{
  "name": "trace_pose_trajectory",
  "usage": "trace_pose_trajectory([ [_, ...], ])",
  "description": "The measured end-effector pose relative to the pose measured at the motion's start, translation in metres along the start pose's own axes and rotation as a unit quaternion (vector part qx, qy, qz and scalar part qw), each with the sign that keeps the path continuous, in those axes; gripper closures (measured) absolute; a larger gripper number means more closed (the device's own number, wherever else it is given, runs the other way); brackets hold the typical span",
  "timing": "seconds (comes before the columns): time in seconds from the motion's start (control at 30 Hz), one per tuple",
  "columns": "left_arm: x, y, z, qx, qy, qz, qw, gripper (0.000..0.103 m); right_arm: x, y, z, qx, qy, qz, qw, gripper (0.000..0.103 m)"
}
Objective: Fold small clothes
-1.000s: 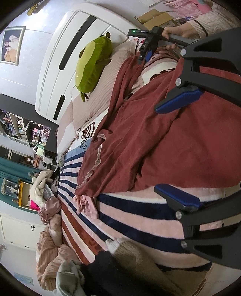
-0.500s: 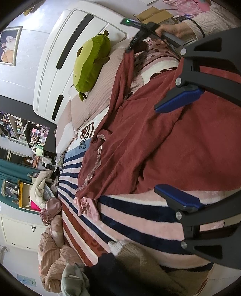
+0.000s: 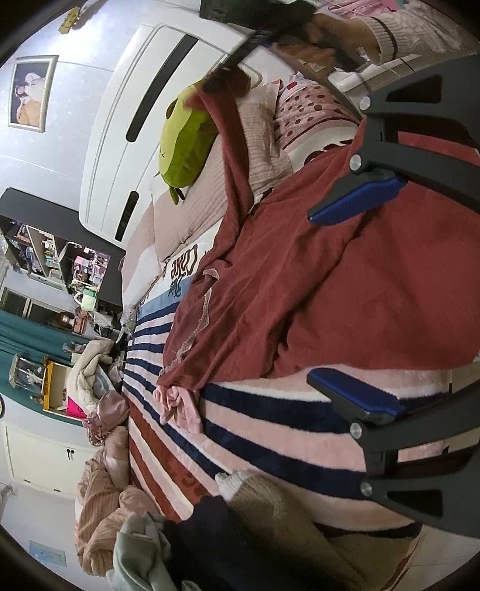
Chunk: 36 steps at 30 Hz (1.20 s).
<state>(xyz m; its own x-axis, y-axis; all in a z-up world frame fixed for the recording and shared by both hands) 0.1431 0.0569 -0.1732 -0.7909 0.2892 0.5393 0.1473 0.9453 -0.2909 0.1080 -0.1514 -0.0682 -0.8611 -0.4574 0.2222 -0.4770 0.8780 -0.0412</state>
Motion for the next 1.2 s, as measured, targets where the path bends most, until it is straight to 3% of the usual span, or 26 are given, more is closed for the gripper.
trace_pose_trajectory([
  [0.07, 0.005, 0.004, 0.002, 0.003, -0.004, 0.003, 1.0000, 0.026, -0.021, 0.057, 0.018, 0.047, 0.058, -0.067, 0.995, 0.102],
  [0.13, 0.008, 0.008, 0.003, 0.006, -0.005, 0.006, 0.9999, 0.023, -0.040, 0.110, 0.052, 0.068, 0.135, -0.145, 0.978, 0.102],
  [0.2, 0.012, 0.011, 0.005, 0.008, -0.008, 0.007, 0.9999, 0.023, -0.054, 0.144, 0.088, 0.076, 0.200, -0.188, 0.959, 0.102],
  [0.3, 0.016, 0.015, 0.007, 0.009, -0.006, 0.011, 0.9999, 0.023, -0.066, 0.166, 0.127, 0.079, 0.253, -0.206, 0.942, 0.100],
  [0.43, 0.012, 0.009, 0.013, 0.006, 0.009, 0.037, 0.9993, 0.022, -0.073, 0.167, 0.149, 0.053, 0.291, -0.214, 0.931, 0.095],
  [0.5, 0.006, 0.000, 0.016, 0.001, 0.018, 0.051, 0.9985, 0.022, -0.064, 0.167, 0.150, 0.049, 0.295, -0.224, 0.928, 0.075],
  [0.57, -0.003, -0.013, 0.018, -0.005, 0.027, 0.066, 0.9975, 0.022, -0.057, 0.167, 0.147, 0.046, 0.289, -0.231, 0.928, 0.063],
  [0.73, -0.029, -0.052, 0.024, -0.024, 0.051, 0.099, 0.9935, 0.022, -0.027, 0.125, 0.133, 0.031, 0.261, -0.189, 0.946, 0.062],
  [0.93, -0.064, -0.113, 0.036, -0.086, 0.091, 0.124, 0.9845, 0.022, -0.016, 0.057, 0.130, -0.018, 0.244, -0.115, 0.963, 0.060],
  [1.0, -0.079, -0.128, 0.044, -0.112, 0.108, 0.114, 0.9813, 0.022, -0.014, 0.039, 0.132, -0.036, 0.240, -0.100, 0.965, 0.060],
  [1.07, -0.093, -0.128, 0.049, -0.134, 0.113, 0.059, 0.9827, 0.023, -0.013, 0.028, 0.134, -0.047, 0.237, -0.091, 0.966, 0.060],
  [1.1, -0.099, -0.123, 0.050, -0.152, 0.111, 0.011, 0.9821, 0.026, -0.012, 0.024, 0.135, -0.052, 0.236, -0.088, 0.966, 0.060],
  [1.13, -0.101, -0.121, 0.051, -0.161, 0.110, -0.009, 0.9808, 0.036, -0.012, 0.020, 0.137, -0.057, 0.236, -0.087, 0.966, 0.060],
  [1.17, -0.101, -0.120, 0.053, -0.161, 0.112, -0.012, 0.9805, 0.045, -0.011, 0.018, 0.138, -0.060, 0.236, -0.086, 0.966, 0.060],
  [1.2, -0.099, -0.119, 0.052, -0.151, 0.113, -0.007, 0.9820, 0.064, -0.011, 0.015, 0.140, -0.063, 0.236, -0.085, 0.966, 0.060],
])
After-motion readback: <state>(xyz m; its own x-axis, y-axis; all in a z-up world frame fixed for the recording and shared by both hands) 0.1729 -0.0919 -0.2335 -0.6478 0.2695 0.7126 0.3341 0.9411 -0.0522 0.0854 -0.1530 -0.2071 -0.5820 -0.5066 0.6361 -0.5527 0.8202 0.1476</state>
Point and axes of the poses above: each gripper's, at about its wrist camera, not at the fingertips, and x roughly against the way its jaws point, y to its left, z to its underside, the point moved 9 cm from there along -x, roughly the way its jaws point, and after that the axes turned 2 degrees about -y, right-handed, at the moved point
